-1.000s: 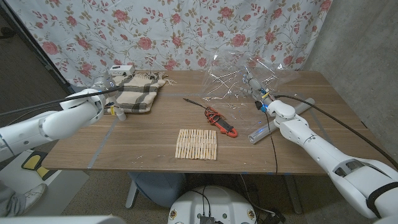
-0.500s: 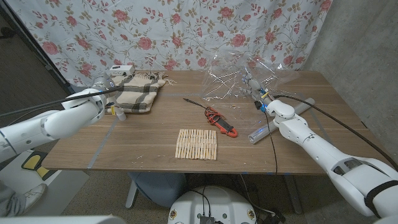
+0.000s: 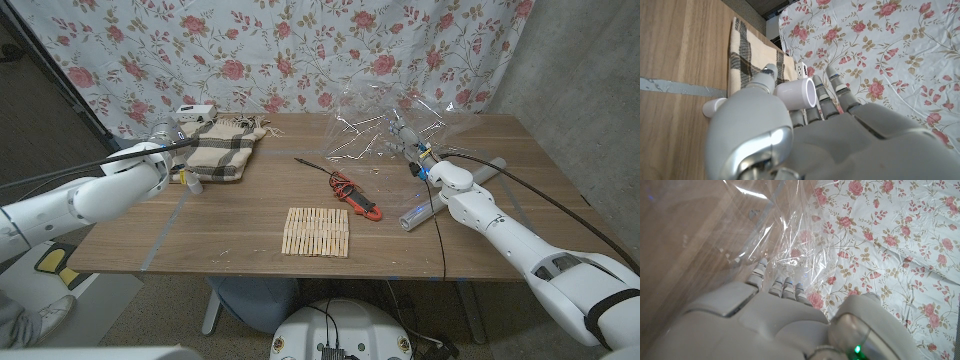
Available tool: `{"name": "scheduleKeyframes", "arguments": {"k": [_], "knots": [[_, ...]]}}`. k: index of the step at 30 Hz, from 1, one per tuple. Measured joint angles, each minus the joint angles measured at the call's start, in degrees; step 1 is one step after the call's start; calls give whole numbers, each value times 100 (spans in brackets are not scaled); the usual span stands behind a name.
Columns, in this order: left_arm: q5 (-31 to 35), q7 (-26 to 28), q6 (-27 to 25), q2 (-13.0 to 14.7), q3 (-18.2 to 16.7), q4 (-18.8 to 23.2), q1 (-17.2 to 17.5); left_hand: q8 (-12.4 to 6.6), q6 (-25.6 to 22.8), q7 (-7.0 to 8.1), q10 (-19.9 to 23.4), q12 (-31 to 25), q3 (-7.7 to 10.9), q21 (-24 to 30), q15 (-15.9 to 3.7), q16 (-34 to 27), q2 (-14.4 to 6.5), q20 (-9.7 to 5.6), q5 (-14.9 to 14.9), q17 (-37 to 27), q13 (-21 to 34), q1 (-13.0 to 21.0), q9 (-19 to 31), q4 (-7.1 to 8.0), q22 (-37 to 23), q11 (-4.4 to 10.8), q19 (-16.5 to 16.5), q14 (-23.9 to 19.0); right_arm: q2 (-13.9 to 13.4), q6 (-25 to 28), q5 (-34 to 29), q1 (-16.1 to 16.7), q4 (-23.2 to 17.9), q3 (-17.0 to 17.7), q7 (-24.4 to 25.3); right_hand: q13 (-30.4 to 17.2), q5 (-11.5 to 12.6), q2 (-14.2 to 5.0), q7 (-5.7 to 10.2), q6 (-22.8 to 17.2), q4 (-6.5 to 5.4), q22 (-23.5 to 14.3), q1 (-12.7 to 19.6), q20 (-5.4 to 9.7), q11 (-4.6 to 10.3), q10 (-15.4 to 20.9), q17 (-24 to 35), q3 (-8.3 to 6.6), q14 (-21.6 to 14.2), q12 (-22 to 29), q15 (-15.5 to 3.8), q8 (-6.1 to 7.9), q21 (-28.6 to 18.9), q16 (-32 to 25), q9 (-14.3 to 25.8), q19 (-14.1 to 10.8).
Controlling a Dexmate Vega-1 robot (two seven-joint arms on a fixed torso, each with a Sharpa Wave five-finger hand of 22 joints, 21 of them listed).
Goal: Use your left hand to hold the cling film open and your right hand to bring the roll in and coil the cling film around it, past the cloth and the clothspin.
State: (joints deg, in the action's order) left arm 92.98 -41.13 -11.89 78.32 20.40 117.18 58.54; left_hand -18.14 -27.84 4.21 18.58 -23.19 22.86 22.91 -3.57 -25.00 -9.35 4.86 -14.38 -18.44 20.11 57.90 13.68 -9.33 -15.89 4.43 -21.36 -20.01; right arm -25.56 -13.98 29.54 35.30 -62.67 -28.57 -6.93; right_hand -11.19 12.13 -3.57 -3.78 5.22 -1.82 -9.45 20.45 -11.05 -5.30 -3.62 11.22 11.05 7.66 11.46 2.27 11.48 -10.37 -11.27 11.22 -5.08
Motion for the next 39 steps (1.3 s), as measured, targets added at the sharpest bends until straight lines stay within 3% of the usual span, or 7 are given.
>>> {"name": "scheduleKeyframes", "arguments": {"k": [9,18,28,33,39], "knots": [[-12,123,-41,-36,30,-36,-14,-307,-602,51,550,-468,-183,352,-227,-745,28,-25,44,-583,391,264,220,-43,-281,212,-67,-345,2,-2,12,0,6,0,-4,0,0,-48,0,0,0,0,-1,0,0,0,0,0,0,0,0,0,0,0,0,0],[-66,292,-126,-41,38,-61,14,-834,-1321,206,940,-1300,-546,803,-289,-2062,35,28,87,-1788,1234,702,635,-24,-590,450,-13,-405,-4,-2,30,25,-16,4,-16,0,0,-48,0,0,24,0,-2,0,0,0,0,-24,0,0,0,0,0,0,0,0],[-101,400,-201,-63,51,-69,43,-974,-1370,152,1051,-1949,-638,1250,-418,-3003,-125,143,214,-2369,1942,919,916,57,-830,520,-93,-644,-16,-2,52,39,-38,12,-46,0,0,-77,0,0,23,0,28,0,0,0,0,-23,0,0,0,0,0,0,0,0],[-158,469,-256,-78,52,-67,68,-1093,-1338,121,990,-2410,-645,2054,-474,-3631,-144,22,342,-2607,2529,1266,1140,64,-1492,547,-260,-716,-21,-6,61,43,-43,17,-62,0,0,-77,0,0,25,0,28,0,0,0,0,-25,0,0,0,0,0,0,0,0],[-244,553,-303,-88,45,-45,98,-1325,-1370,154,944,-2740,-716,3112,-504,-4159,-6,-235,358,-2710,2905,1621,1412,-7,-2307,581,-435,-746,-24,-13,67,43,-44,20,-77,0,0,-77,0,0,47,0,28,0,0,0,0,-48,0,0,0,0,0,0,0,0]]}}
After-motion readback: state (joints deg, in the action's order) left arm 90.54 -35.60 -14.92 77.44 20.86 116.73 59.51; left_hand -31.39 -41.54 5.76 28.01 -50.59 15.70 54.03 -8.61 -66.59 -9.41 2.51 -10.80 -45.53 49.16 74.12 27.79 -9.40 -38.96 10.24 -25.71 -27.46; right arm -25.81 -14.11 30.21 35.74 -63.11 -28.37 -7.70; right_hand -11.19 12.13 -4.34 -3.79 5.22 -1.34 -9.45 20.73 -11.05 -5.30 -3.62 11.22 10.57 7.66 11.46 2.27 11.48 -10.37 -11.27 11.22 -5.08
